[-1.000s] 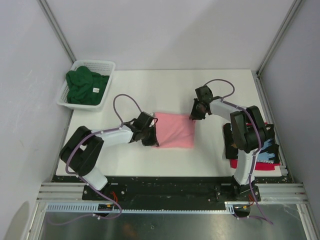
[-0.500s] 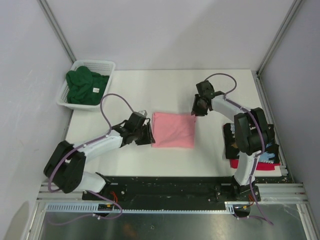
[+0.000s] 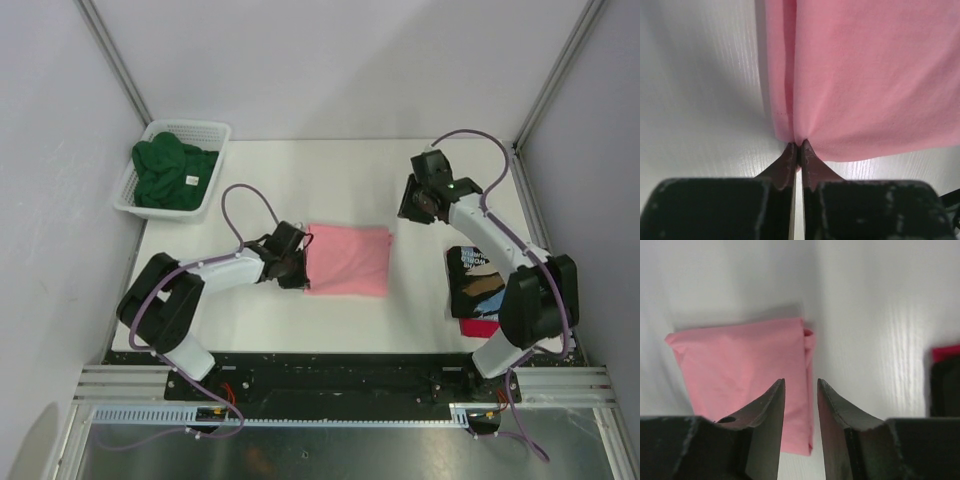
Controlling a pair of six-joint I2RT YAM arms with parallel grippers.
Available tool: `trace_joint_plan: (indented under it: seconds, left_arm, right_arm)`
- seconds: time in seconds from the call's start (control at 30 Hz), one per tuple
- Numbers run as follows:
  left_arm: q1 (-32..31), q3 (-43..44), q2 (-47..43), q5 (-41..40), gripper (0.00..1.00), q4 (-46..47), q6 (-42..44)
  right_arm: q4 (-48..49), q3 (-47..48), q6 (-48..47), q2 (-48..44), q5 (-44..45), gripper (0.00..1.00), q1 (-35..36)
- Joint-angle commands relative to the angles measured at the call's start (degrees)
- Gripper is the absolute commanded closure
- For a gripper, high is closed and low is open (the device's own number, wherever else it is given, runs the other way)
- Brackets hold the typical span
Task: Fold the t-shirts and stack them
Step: Smooth out wrinkles on the folded tshirt, then put the neatly folded tshirt into the corner of the board with both arms
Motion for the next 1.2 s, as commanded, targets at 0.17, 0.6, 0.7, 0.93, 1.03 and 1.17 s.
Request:
trace_joint_plan:
  seconds: [0.17, 0.6, 0.7, 0.93, 1.03, 1.17]
  left_arm:
    - [6.07, -8.41, -9.47, -9.16, 1.0, -4.21, -6.14]
    - [14.01, -19.11, -27.42, -14.67, 1.0, -10.1, -8.72]
    - [14.03, -18.57, -27.61, -14.25, 1.0, -10.39, -8.28]
    - [14.2, -17.92, -27.53, -13.62, 1.0, -10.45, -7.37]
    - [14.23, -17.69, -27.36, -13.48, 1.0, -10.38, -6.96]
    - [14.22, -17.45, -27.22, -13.35, 1.0, -10.36, -6.66]
  right_arm:
    - [-8.81, -11.91, 1.15, -13.74, 14.31, 0.52, -3.76]
    - [-9.45, -24.48, 1.34, -19.48, 22.29, 0.29, -6.34]
    - [-7.78, -24.45, 0.65, -15.77, 22.4, 0.23, -6.19]
    - [-6.6, -22.81, 0.81, -4.66, 27.83, 0.18, -4.99]
    - [-7.89, -21.63, 1.21, -0.57, 32.51, 0.18, -4.76]
    - [-9.16, -21.0, 2.55, 3.03, 36.14, 0.2, -4.07]
